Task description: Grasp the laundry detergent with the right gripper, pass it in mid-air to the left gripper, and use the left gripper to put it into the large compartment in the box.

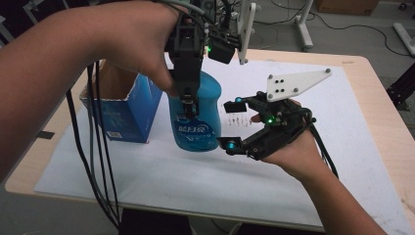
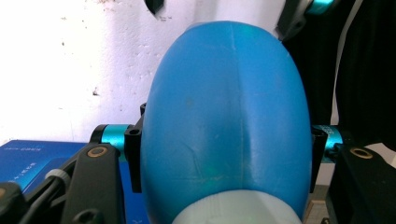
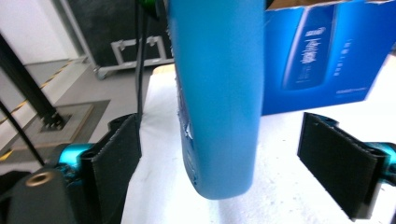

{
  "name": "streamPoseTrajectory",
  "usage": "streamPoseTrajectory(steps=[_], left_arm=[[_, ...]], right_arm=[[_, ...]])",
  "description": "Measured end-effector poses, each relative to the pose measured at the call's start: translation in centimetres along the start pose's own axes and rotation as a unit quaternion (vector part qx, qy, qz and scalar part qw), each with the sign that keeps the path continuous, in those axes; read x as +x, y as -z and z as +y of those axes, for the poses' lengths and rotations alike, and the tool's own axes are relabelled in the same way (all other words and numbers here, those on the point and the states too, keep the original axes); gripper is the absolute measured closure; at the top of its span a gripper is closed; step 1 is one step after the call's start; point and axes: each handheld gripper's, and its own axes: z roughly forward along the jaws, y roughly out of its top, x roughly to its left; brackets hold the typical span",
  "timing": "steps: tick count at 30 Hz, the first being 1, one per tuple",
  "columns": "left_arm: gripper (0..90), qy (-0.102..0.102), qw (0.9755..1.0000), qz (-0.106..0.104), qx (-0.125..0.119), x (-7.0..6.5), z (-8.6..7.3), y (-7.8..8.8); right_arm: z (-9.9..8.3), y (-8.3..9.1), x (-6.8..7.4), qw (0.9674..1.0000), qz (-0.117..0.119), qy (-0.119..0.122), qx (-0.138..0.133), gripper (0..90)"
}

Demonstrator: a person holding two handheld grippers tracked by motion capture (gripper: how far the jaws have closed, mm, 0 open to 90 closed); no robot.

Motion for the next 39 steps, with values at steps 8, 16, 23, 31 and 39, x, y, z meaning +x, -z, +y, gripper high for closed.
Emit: streamPoseTrajectory(steps=[8,16,23,31,39], left_arm=[[39.1,0.016,0.9998,0.007,0.000,0.2,-0.5,0.8],[39.1,0.036,0.9993,0.009,-0.004,0.6,-1.0,1.8],[39.0,0.071,0.9973,0.015,-0.013,1.2,-1.8,3.3],[38.8,0.119,0.9925,0.017,-0.021,1.8,-2.9,4.8],[38.8,0.183,0.9823,0.015,-0.035,2.5,-4.2,6.2]], right_arm=[[0.3,2.0,-0.2,0.9998,-0.015,-0.011,-0.001,5.5],[0.9,4.2,-0.4,0.9985,-0.037,-0.020,0.035,0.6],[1.8,5.9,-0.3,0.9910,-0.036,-0.016,0.128,0.7],[2.7,7.3,-0.7,0.9679,-0.040,-0.016,0.248,0.8],[4.3,8.6,-1.5,0.9418,-0.050,-0.010,0.332,0.8]])
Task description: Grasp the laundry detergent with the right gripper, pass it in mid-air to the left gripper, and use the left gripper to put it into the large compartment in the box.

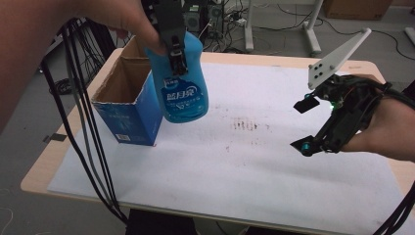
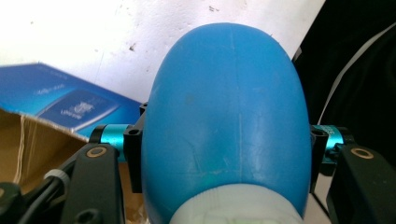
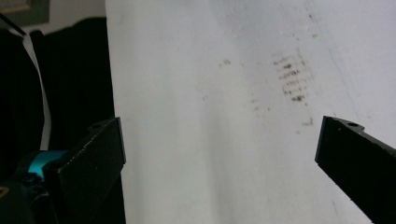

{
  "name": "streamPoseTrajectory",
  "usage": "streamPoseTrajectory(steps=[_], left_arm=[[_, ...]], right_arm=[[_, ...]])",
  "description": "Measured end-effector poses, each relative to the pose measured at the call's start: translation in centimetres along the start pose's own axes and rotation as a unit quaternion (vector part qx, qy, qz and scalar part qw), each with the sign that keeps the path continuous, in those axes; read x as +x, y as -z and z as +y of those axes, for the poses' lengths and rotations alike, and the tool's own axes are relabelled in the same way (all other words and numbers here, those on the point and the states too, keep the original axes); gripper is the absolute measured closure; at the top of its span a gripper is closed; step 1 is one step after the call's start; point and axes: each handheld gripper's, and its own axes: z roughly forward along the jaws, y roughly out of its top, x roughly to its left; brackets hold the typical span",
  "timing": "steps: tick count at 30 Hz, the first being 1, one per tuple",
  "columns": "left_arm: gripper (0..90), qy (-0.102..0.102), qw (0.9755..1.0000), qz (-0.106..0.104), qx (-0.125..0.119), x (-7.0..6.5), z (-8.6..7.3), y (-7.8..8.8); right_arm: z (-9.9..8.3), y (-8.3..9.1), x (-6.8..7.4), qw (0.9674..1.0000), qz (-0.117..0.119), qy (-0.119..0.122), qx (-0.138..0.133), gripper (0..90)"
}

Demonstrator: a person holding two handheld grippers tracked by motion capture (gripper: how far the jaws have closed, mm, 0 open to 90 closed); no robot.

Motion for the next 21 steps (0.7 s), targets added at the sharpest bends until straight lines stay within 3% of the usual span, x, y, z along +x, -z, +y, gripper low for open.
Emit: streamPoseTrajectory(steps=[4,8,10,13,16,21], left_arm=[[38.8,0.043,0.9990,-0.009,-0.008,0.9,-0.8,0.8],[38.8,0.099,0.9947,-0.015,-0.024,1.9,-2.0,1.7],[38.8,0.126,0.9914,-0.011,-0.032,2.4,-2.6,2.1],[38.8,0.170,0.9845,-0.003,-0.041,3.0,-3.6,2.6],[38.8,0.214,0.9757,0.002,-0.049,3.6,-4.6,3.1],[38.8,0.265,0.9627,0.009,-0.054,4.3,-6.1,3.8]], right_arm=[[0.2,0.8,-0.3,0.9997,-0.007,0.005,0.022,0.8],[0.1,1.4,-0.3,0.9997,-0.012,0.005,0.022,0.8],[-0.1,1.3,-0.3,0.9996,-0.013,0.005,0.024,0.7],[-0.2,1.1,-0.3,0.9995,-0.014,0.005,0.027,0.8],[-0.3,0.9,-0.3,0.9995,-0.014,0.005,0.028,0.8],[-0.4,0.7,-0.3,0.9996,-0.013,0.004,0.025,0.8]])
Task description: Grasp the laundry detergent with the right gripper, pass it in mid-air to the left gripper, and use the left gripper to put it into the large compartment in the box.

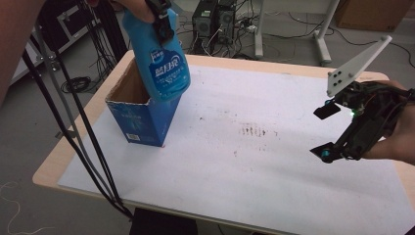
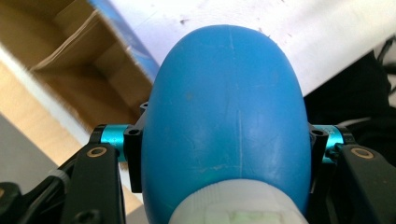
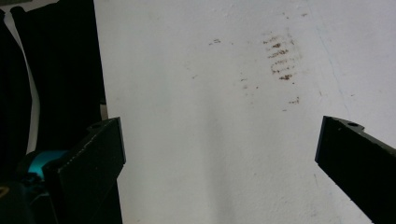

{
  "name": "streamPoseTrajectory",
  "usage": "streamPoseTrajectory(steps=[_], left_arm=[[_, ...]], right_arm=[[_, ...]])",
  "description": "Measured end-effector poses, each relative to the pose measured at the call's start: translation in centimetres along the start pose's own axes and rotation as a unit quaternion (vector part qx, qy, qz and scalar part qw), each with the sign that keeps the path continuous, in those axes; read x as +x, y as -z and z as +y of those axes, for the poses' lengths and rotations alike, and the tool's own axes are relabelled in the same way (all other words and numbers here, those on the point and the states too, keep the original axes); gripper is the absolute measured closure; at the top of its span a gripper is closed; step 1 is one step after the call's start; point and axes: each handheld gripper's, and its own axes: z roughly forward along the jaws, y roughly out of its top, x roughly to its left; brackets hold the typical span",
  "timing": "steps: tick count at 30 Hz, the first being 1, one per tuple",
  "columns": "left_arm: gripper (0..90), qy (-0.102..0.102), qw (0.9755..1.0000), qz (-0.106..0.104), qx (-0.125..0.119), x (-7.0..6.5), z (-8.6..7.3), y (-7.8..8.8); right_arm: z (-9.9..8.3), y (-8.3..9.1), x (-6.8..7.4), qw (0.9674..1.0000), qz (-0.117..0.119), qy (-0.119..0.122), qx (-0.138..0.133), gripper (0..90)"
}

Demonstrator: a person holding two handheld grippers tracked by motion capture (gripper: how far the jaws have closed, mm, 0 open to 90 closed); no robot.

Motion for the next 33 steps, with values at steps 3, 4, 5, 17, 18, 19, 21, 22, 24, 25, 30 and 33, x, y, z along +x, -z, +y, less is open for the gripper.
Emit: streamPoseTrajectory(steps=[3,4,5,17,18,19,21,22,24,25,30,33], left_arm=[[38.8,0.033,0.9994,0.007,-0.006,0.7,-0.5,0.4],[38.8,0.041,0.9991,0.010,-0.007,1.0,-0.7,0.5],[38.8,0.052,0.9985,0.012,-0.008,1.2,-0.8,0.6],[38.8,0.140,0.9882,0.062,0.007,5.1,-1.4,0.4],[38.8,0.142,0.9876,0.066,0.010,5.3,-1.3,0.3],[38.8,0.144,0.9870,0.070,0.013,5.5,-1.3,0.1],[38.7,0.147,0.9863,0.073,0.017,5.8,-1.1,-0.3],[38.8,0.147,0.9862,0.074,0.019,6.0,-1.1,-0.5],[38.8,0.146,0.9864,0.073,0.024,6.2,-1.0,-0.8],[38.8,0.145,0.9864,0.073,0.026,6.3,-0.9,-1.0],[38.8,0.142,0.9866,0.072,0.036,6.7,-0.6,-2.4],[38.8,0.140,0.9871,0.067,0.041,7.0,-0.4,-3.4]], right_arm=[[-0.1,-0.1,0.0,1.0000,0.000,-0.002,-0.005,0.8],[-0.1,-0.2,0.0,1.0000,0.001,-0.001,-0.006,0.8],[-0.1,-0.3,0.0,1.0000,0.001,0.000,-0.006,0.8],[0.0,-0.8,0.2,1.0000,0.004,-0.001,-0.004,0.8],[0.0,-0.9,0.1,1.0000,0.004,0.001,-0.004,0.8],[0.0,-0.9,0.1,1.0000,0.003,0.001,-0.004,0.8],[0.1,-1.0,0.0,1.0000,0.004,-0.002,-0.003,0.8],[0.1,-1.0,0.0,1.0000,0.003,-0.002,-0.003,0.8],[0.1,-1.1,-0.1,1.0000,0.004,-0.003,-0.003,0.8],[0.1,-1.1,-0.2,1.0000,0.004,-0.001,-0.004,0.8],[0.2,-1.3,-0.3,1.0000,0.005,-0.002,-0.003,0.8],[0.3,-1.4,-0.3,1.0000,0.005,-0.002,-0.003,0.8]])
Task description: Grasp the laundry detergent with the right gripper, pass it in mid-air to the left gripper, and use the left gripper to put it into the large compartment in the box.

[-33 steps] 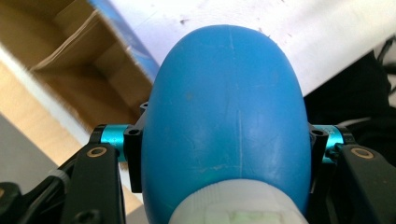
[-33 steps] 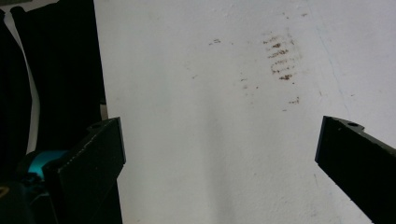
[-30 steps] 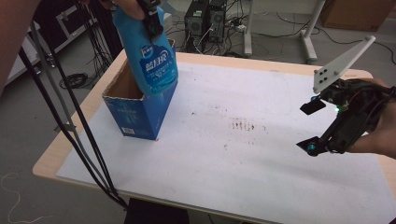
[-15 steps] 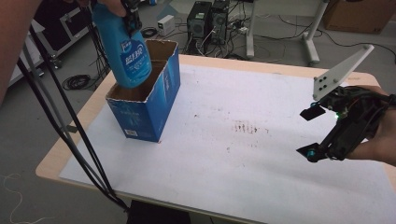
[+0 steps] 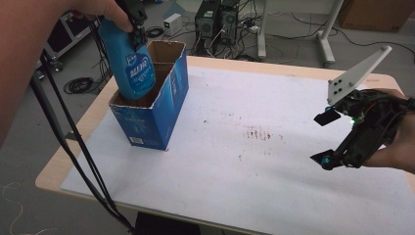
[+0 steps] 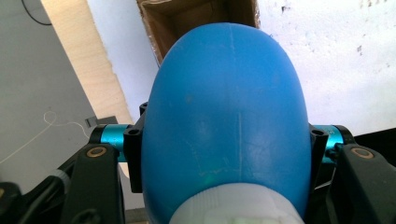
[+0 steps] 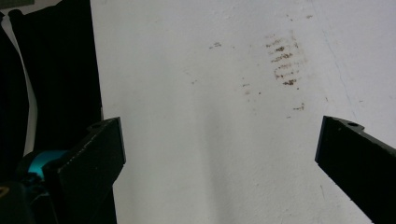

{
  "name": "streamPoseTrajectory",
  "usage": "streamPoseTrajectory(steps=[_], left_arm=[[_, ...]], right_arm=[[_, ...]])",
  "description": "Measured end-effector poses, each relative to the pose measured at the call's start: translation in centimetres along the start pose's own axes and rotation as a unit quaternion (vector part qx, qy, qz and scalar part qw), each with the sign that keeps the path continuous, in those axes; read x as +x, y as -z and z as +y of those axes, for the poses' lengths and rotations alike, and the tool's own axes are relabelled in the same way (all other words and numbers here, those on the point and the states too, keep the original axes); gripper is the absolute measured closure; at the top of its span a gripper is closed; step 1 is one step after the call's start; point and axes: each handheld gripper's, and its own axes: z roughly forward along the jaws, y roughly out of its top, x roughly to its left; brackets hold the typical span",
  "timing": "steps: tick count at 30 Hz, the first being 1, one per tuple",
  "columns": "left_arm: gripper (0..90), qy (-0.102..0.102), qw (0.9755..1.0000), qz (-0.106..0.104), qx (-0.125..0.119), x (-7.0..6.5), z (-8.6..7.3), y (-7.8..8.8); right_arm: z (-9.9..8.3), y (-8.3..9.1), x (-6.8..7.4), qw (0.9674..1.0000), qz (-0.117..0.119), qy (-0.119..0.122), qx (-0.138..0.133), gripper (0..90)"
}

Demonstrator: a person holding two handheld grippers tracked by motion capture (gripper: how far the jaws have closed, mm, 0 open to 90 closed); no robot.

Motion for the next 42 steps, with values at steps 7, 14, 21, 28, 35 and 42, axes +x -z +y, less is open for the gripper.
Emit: streamPoseTrajectory(steps=[7,14,21,28,35,42], left_arm=[[38.8,-0.026,0.9995,-0.011,0.014,0.3,0.5,-3.1],[38.8,-0.096,0.9950,-0.007,0.028,0.2,0.8,-6.5],[38.8,-0.163,0.9860,-0.004,0.034,0.0,0.8,-9.1],[38.8,-0.212,0.9768,-0.002,0.032,-0.1,0.8,-10.6],[38.8,-0.285,0.9578,0.008,0.034,-0.7,0.9,-12.2],[38.7,-0.287,0.9575,-0.003,0.031,-0.3,1.1,-13.4]], right_arm=[[-0.1,-0.1,-0.1,1.0000,-0.001,-0.002,0.001,0.8],[0.0,-0.3,-0.1,1.0000,0.002,-0.004,0.002,0.8],[0.2,-0.6,0.0,1.0000,0.004,-0.003,0.004,0.7],[0.1,-0.7,0.0,1.0000,0.006,-0.004,0.005,0.8],[0.1,-0.9,0.0,0.9999,0.007,-0.006,0.006,0.8],[-0.2,-1.1,0.1,0.9999,0.009,-0.010,0.009,0.8]])
